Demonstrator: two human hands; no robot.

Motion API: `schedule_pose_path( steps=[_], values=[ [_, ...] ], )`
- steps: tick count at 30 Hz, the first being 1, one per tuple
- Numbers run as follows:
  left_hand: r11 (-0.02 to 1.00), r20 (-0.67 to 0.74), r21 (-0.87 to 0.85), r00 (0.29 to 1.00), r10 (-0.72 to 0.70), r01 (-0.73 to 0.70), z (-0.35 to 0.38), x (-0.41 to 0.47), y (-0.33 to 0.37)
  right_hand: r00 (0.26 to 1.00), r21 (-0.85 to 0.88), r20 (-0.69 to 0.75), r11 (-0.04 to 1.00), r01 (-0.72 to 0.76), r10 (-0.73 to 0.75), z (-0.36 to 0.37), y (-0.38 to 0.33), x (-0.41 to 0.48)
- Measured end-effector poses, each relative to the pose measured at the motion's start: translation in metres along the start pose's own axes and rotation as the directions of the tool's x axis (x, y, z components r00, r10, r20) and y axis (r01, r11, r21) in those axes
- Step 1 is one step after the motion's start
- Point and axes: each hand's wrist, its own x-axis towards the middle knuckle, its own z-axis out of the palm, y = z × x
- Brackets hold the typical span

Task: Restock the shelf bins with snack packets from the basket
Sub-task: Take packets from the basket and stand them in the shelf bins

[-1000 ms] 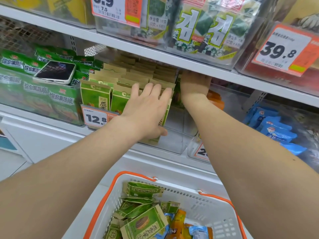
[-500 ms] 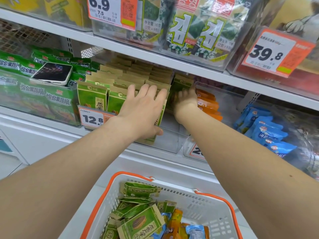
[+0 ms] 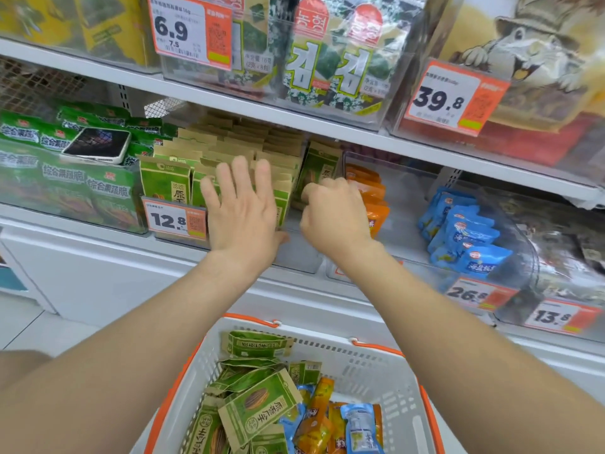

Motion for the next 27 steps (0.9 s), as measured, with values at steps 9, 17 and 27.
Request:
schedule_pose_path(
  steps=[9,17,27],
  values=[
    [0.958,0.214,-0.143,0.938,0.273,-0.247,0.036,-0.091,0.037,0.983,0.188,0.148,0.979,0.083,-0.112,0.038,0.021,-0.155],
    [0.801,0.803,-0.304,0.313,0.506,-0.516,0.067,-0.163,0.052,0.708,0.171,0.702,0.984,-0.059,-0.079,0.102,0.059,-0.23],
    [0.763,0.898,-0.349,0.038,0.438,-0.545,0.092,-0.179,0.065,0.45,0.014,0.883,0.968,0.251,-0.129,0.175,0.037,-0.293]
  ],
)
